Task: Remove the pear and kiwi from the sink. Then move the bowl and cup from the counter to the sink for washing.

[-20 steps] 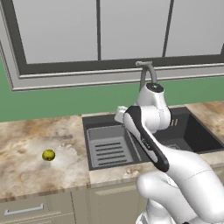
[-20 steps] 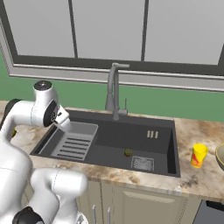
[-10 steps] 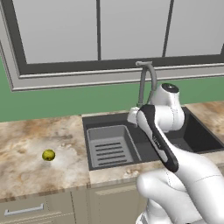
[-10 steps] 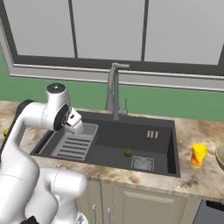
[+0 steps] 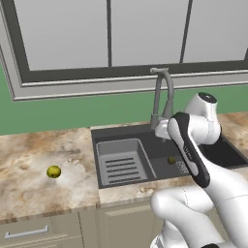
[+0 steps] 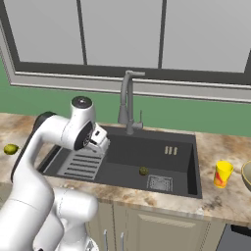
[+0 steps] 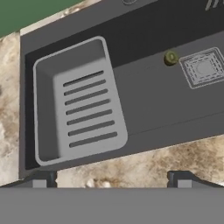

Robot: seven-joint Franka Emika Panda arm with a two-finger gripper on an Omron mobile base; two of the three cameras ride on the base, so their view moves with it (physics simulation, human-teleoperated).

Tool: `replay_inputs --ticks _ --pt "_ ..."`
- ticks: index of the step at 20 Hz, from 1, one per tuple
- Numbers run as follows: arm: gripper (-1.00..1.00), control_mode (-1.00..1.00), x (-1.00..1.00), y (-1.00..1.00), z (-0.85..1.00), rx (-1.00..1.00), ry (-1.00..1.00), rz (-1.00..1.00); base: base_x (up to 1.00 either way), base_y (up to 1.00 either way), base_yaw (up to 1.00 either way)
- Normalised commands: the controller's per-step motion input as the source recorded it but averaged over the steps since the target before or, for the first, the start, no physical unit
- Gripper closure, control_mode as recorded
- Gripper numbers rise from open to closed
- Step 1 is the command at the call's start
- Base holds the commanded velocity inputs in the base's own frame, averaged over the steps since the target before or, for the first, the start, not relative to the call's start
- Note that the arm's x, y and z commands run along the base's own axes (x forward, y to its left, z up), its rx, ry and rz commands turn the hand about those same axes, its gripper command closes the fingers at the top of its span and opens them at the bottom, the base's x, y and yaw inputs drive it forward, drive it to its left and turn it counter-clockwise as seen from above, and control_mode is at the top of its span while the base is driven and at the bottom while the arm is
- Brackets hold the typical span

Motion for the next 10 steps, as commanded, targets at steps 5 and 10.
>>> replay_inputs --ticks 5,10 --pt "-1.00 -1.00 -0.02 -0.41 0.00 0.00 0.00 0.12 0.00 0.00 0.00" --pt "-1.00 -1.00 0.00 -0.39 -0.02 0.00 0.00 0.12 0.00 0.00 0.00"
